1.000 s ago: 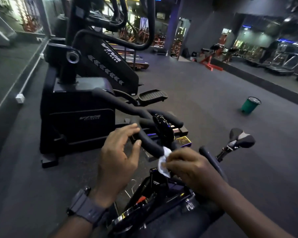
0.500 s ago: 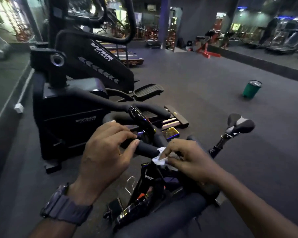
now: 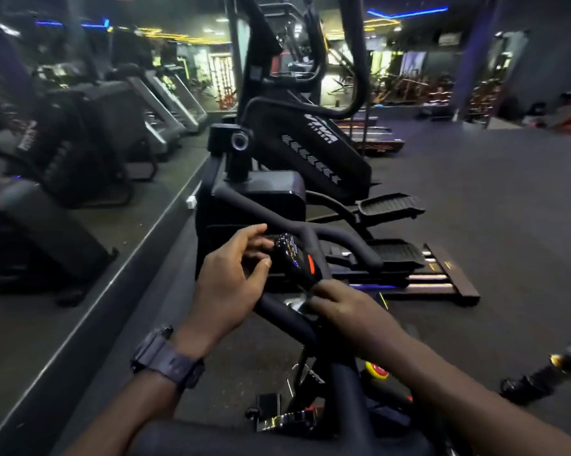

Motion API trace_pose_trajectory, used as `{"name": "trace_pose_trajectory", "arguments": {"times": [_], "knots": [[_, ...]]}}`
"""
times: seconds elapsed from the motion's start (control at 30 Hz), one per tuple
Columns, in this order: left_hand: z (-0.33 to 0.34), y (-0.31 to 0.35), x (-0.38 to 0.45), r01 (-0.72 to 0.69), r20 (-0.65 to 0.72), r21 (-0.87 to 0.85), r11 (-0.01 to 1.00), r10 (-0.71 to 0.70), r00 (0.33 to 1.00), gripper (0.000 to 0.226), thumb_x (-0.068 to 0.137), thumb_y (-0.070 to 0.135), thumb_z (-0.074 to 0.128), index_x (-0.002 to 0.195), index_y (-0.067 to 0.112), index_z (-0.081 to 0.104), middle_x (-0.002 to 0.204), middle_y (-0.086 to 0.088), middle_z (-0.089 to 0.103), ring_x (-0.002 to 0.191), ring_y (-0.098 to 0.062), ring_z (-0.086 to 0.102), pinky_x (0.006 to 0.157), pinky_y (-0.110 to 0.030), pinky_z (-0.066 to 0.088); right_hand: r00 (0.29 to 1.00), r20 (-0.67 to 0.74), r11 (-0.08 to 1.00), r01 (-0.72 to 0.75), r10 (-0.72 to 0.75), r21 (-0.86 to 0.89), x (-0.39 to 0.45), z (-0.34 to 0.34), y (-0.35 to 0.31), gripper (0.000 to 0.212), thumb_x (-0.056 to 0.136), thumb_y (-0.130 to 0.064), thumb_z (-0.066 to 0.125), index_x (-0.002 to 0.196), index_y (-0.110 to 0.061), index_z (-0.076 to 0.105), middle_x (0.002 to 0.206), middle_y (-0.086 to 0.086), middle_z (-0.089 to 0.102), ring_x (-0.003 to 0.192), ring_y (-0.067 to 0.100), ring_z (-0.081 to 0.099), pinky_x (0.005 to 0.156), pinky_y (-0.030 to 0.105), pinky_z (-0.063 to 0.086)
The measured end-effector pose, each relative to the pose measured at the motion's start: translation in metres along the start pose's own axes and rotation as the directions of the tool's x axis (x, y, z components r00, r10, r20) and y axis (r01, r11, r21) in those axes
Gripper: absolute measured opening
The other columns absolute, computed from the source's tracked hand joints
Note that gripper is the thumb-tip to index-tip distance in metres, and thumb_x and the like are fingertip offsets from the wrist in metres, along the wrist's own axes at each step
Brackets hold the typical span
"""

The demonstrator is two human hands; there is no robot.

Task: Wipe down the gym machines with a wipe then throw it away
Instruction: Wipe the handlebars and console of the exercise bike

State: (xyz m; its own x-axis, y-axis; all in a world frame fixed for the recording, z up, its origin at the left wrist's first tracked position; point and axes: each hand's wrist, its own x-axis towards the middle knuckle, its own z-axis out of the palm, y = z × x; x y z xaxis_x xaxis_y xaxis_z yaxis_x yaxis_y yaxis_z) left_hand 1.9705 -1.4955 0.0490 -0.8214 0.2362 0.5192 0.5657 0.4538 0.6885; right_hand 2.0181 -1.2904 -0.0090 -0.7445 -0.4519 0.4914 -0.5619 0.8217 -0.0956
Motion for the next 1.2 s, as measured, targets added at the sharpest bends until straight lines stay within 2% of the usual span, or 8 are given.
{"name": "trace_pose_trajectory", "arguments": {"times": [0.23,0.37,0.6,0.73,0.87,0.97,1.07,1.2], "knots": [[-0.020,0.004,0.016,0.062,0.178,-0.006,0.998,-0.060,0.982,0.043,0.083,-0.004,0.070,0.120,0.018,0.063,0.102,0.006,0.072,0.088,-0.005,0.070,0.091,-0.032,0.056,0.933,-0.282,0.972,0.195,-0.224,-0.129,0.029,-0.007,0.003,0.016,0.096,-0.015,0.056,0.102,-0.010,0.070,0.099,0.009,0.066,0.077,0.026,0.059,0.066,0.034,0.046],[-0.025,0.007,0.033,0.188,0.231,0.010,0.982,-0.185,0.955,0.047,0.084,-0.008,0.054,0.123,0.020,0.060,0.096,0.006,0.075,0.094,-0.011,0.070,0.094,-0.044,0.054,0.918,-0.389,0.997,0.076,-0.075,-0.013,0.089,-0.025,-0.003,0.016,0.095,-0.020,0.058,0.097,-0.013,0.073,0.098,0.003,0.066,0.082,0.024,0.055,0.072,0.035,0.046],[-0.018,0.025,0.040,0.362,0.298,-0.024,0.932,-0.339,0.892,0.045,0.088,-0.006,0.057,0.127,0.015,0.054,0.100,-0.005,0.072,0.091,-0.017,0.071,0.091,-0.034,0.053,0.959,-0.278,0.958,0.130,-0.057,0.255,0.060,-0.018,0.019,0.020,0.079,0.000,0.071,0.096,-0.010,0.073,0.099,0.004,0.064,0.086,0.020,0.060,0.077,0.027,0.047],[-0.007,0.031,0.043,0.391,0.235,0.052,0.919,-0.392,0.890,0.032,0.090,-0.003,0.057,0.118,0.013,0.059,0.099,-0.012,0.070,0.088,-0.024,0.072,0.094,-0.044,0.054,0.934,-0.237,0.860,-0.122,0.269,0.496,0.096,-0.014,0.042,0.016,0.083,-0.018,0.070,0.098,-0.015,0.075,0.091,0.000,0.068,0.082,0.009,0.062,0.073,0.024,0.044],[-0.012,0.041,0.043,0.449,0.253,0.098,0.888,-0.458,0.852,0.042,0.088,0.005,0.069,0.127,0.015,0.056,0.100,-0.003,0.074,0.094,-0.018,0.072,0.096,-0.045,0.053,0.967,-0.232,0.797,0.059,0.103,0.600,0.086,-0.015,0.040,0.015,0.082,-0.014,0.072,0.096,-0.019,0.075,0.092,-0.005,0.068,0.086,0.006,0.065,0.077,0.021,0.049],[-0.007,0.048,0.047,0.470,0.210,0.155,0.869,-0.494,0.844,0.036,0.088,-0.001,0.063,0.122,0.013,0.061,0.100,-0.010,0.072,0.093,-0.026,0.072,0.099,-0.050,0.051,0.954,-0.183,0.784,-0.076,0.236,0.616,0.091,-0.010,0.059,0.015,0.083,-0.011,0.071,0.097,-0.016,0.075,0.089,-0.009,0.065,0.083,0.006,0.061,0.075,0.021,0.043],[0.007,0.049,0.044,0.396,0.085,0.328,0.858,-0.444,0.892,0.029,0.081,0.012,0.065,0.108,0.023,0.069,0.085,0.001,0.072,0.082,-0.018,0.071,0.085,-0.034,0.055,0.942,-0.129,0.761,-0.163,0.309,0.628,0.078,-0.003,0.061,0.016,0.085,-0.011,0.070,0.098,-0.019,0.075,0.089,-0.012,0.065,0.083,0.002,0.060,0.076,0.021,0.045],[0.021,0.050,0.030,0.296,-0.080,0.448,0.844,-0.292,0.953,0.023,0.085,0.011,0.063,0.102,0.022,0.075,0.075,0.020,0.064,0.070,0.007,0.060,0.063,-0.003,0.038,0.959,-0.256,0.786,0.064,0.122,0.615,0.037,-0.008,0.038,0.022,0.082,-0.001,0.071,0.099,-0.015,0.073,0.093,-0.004,0.067,0.086,-0.004,0.057,0.079,0.008,0.040]]}}
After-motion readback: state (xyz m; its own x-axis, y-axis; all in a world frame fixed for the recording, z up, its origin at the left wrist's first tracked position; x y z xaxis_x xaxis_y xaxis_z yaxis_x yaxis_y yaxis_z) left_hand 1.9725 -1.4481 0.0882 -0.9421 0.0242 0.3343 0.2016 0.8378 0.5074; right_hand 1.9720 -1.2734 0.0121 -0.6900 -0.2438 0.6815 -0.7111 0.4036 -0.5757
